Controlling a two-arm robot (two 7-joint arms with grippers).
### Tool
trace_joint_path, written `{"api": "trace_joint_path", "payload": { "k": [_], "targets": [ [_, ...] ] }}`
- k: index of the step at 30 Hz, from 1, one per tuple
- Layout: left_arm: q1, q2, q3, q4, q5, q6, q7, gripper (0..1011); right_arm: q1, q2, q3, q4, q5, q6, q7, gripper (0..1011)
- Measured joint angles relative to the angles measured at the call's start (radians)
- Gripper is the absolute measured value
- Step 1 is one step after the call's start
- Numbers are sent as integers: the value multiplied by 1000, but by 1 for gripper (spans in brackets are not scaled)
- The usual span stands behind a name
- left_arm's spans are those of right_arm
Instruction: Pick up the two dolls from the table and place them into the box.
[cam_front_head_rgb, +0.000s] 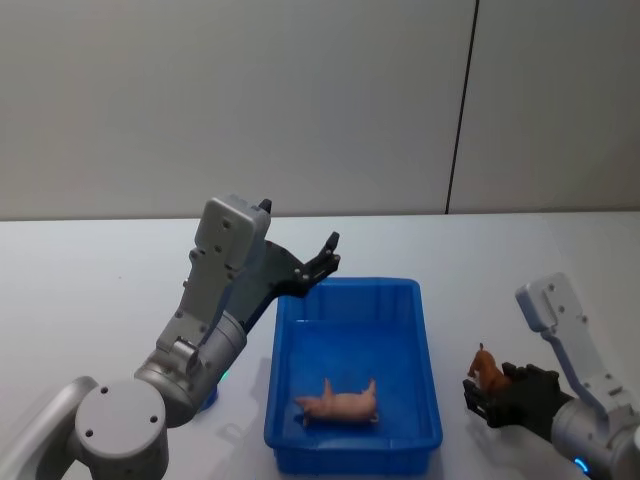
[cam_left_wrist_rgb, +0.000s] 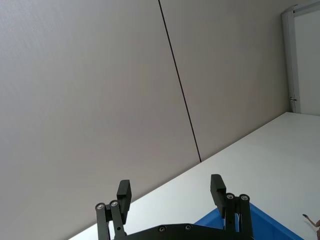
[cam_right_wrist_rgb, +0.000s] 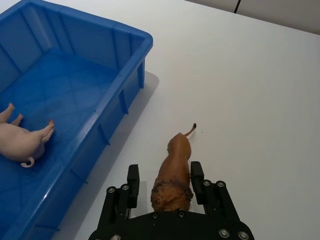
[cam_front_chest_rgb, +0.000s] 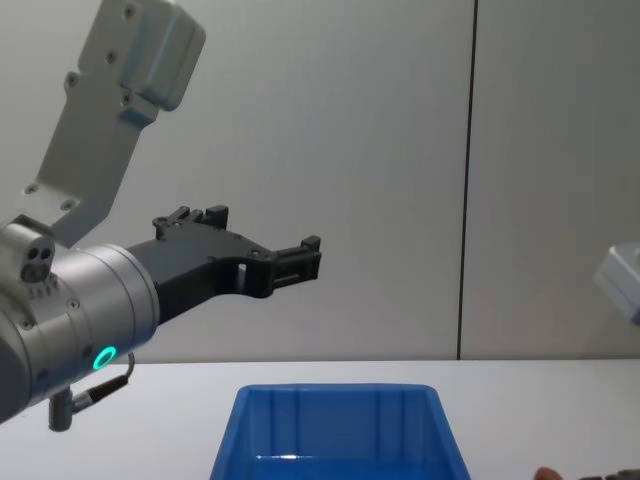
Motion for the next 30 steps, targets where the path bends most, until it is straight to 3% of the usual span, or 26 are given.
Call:
{"api": "trace_joint_path", "payload": {
  "k": [8, 17, 30],
  "targets": [
    [0, 0, 0, 0, 0, 0, 0, 1004, 5, -6, -3, 6, -6, 1, -3, 400],
    [0, 0, 0, 0, 0, 0, 0, 1004, 5, -6, -3, 5, -7, -4, -2, 400],
    [0, 0, 0, 0, 0, 0, 0, 1004, -5, 7, 14, -52, 3, -77, -11, 400]
  ]
}}
